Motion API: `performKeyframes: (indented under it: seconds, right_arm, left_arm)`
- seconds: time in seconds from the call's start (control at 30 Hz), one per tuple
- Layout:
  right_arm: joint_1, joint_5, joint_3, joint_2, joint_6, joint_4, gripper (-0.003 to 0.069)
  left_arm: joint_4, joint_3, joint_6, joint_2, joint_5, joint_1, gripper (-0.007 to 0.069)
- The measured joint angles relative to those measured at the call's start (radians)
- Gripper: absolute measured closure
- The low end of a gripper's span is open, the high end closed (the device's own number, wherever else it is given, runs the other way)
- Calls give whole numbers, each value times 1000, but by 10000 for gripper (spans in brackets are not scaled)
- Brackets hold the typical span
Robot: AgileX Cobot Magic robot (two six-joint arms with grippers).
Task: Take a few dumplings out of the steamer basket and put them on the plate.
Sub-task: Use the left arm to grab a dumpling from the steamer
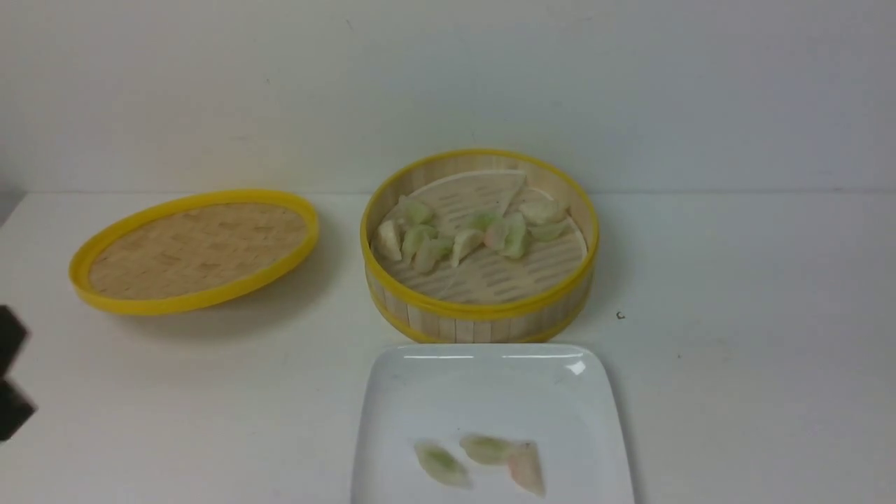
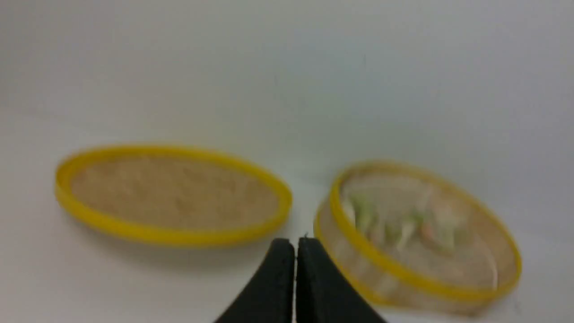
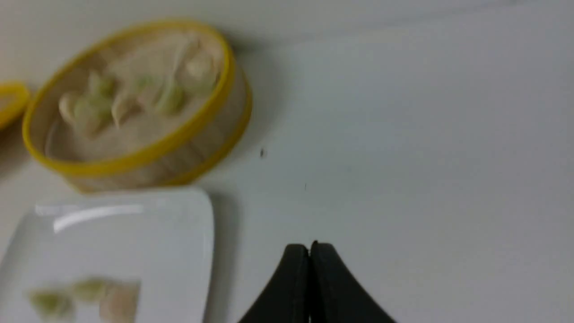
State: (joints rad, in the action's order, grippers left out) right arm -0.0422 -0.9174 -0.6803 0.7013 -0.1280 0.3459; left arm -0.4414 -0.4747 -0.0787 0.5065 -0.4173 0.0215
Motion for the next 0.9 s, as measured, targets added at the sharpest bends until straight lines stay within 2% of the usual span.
performKeyframes:
  seconds: [0.07,0.1,0.17,0.27,0.4,0.47,0.63,0.83,0.9]
  right_arm:
    - [0,-109,-95,110,-72,20,673]
    - [0,-144,-125,159,-104,27,673]
    - [0,-156,-144,184,-118,34,673]
    - [0,-165,-158,214,-136,57,673]
    - [0,-187,-158,214,-139,63,673]
    - [0,-198,-158,214,-140,63,673]
    - [0,-237,-158,214,-141,64,673]
    - [0,-253,-158,214,-141,66,673]
    - [0,-254,-158,214,-141,76,673]
  left_arm:
    - [1,-177,-44,230,-260,0,631]
    - [2,-235,-69,323,-332,0,631]
    - [4,-297,-96,430,-393,0,631]
    - [6,-454,-164,727,-475,-8,631]
    - [55,-616,-186,955,-523,-98,631]
    - [95,-715,-188,1054,-527,-178,631]
    - [138,-905,-181,1201,-516,-287,631]
    - [151,-1128,-264,1374,-497,-334,631]
    - [153,-1224,-337,1459,-478,-349,628]
